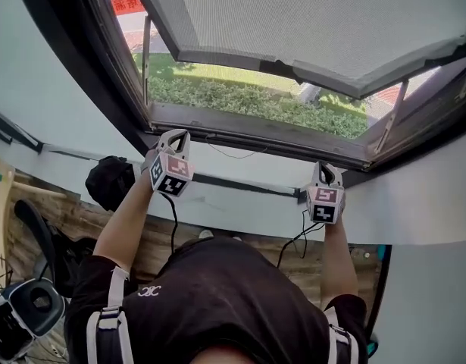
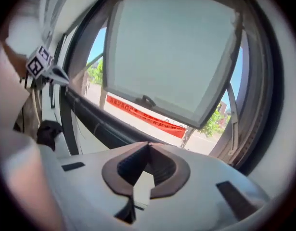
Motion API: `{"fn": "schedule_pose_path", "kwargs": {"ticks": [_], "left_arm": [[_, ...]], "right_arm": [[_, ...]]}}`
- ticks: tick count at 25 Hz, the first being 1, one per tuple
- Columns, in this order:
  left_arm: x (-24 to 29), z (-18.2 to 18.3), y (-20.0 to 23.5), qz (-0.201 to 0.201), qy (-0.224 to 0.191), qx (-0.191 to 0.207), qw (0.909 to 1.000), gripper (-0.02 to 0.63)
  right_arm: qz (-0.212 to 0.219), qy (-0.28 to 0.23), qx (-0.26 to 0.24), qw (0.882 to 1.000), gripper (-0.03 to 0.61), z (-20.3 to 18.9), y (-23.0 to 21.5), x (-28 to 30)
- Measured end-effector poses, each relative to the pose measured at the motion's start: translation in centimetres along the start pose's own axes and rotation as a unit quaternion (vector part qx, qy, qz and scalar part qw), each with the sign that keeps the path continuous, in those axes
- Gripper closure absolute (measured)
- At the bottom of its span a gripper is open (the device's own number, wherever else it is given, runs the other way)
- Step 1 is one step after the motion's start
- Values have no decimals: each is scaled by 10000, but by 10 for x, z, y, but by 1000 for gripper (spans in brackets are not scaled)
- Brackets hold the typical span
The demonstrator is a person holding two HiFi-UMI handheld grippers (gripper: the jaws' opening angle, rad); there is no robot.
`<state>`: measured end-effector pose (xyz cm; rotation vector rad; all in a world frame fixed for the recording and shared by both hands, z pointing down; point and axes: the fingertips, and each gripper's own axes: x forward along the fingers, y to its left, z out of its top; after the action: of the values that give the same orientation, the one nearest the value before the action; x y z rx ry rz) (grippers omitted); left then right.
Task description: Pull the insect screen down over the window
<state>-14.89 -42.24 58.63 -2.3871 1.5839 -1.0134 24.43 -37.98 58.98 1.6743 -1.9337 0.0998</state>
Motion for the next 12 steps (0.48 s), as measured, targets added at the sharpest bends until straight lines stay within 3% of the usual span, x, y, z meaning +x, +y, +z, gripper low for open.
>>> {"fn": "schedule_pose_path", "kwargs": {"ticks": [2,6,9,12], "left_arm": [[-10,22,-1,86,-361,-541,9978,600],[-33,64,-4,232,-1021,-1499,9831,600],[-56,84,-13,154,-1396,-2008,9695,600],[-77,95,-27,-61,-1548,-2096,9654,600]], "right_arm": [[186,-379,732,9964,572,16,16,-4],[509,-1177,2029,9708,572,64,41,-20],[730,-1833,1986,9600,574,105,62,-44],[679,-2272,1637,9576,574,131,77,-69]]}}
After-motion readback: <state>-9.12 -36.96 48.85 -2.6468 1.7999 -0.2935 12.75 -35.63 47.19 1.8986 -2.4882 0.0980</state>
